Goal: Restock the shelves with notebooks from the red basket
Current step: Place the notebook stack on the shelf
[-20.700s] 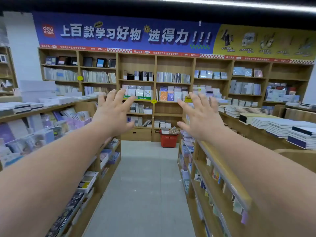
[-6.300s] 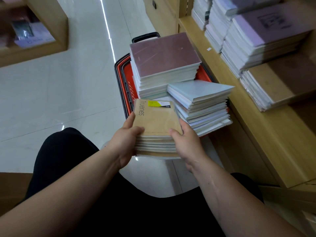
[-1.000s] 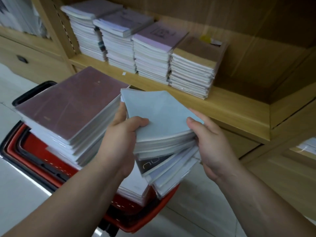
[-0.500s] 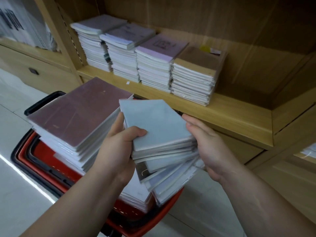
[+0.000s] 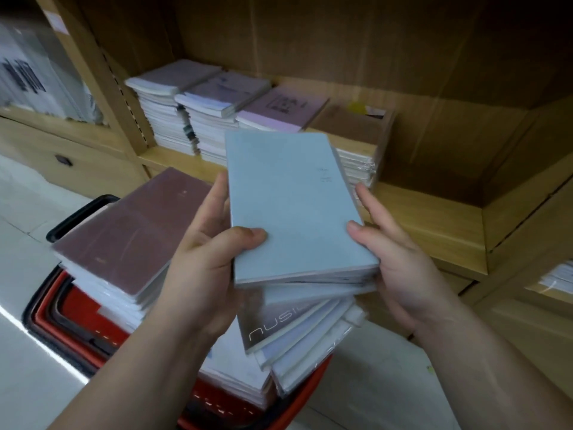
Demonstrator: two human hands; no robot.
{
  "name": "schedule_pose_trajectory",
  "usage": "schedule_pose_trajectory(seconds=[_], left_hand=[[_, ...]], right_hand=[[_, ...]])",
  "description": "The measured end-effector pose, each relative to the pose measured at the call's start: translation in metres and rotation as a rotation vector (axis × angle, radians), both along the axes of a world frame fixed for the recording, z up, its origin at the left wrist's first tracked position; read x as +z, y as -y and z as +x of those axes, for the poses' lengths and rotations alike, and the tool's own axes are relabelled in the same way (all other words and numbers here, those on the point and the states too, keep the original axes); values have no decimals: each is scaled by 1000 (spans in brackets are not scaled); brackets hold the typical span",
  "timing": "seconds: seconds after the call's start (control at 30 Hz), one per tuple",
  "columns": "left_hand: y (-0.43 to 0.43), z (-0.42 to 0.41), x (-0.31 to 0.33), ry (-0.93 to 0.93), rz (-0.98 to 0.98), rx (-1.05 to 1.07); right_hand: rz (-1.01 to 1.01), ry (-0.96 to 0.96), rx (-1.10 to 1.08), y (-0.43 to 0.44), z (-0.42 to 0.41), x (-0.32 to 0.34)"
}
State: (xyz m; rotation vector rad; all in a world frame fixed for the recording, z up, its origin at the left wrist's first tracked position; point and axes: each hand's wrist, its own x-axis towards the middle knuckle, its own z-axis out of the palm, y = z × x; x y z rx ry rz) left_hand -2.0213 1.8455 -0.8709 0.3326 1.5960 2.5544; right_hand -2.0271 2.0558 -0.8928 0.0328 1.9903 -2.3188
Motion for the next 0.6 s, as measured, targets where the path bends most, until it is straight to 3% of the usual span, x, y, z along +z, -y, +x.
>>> schedule_pose_trajectory(seconds=[0.3,0.6], left_hand=[[-66,-47,27,-81,-155,-171],[-180,-120,-8,96,-213,-201]], right_hand=[[-74,-143,-296,-62,7,13],[-237,-55,-641,-138,-21,-12]])
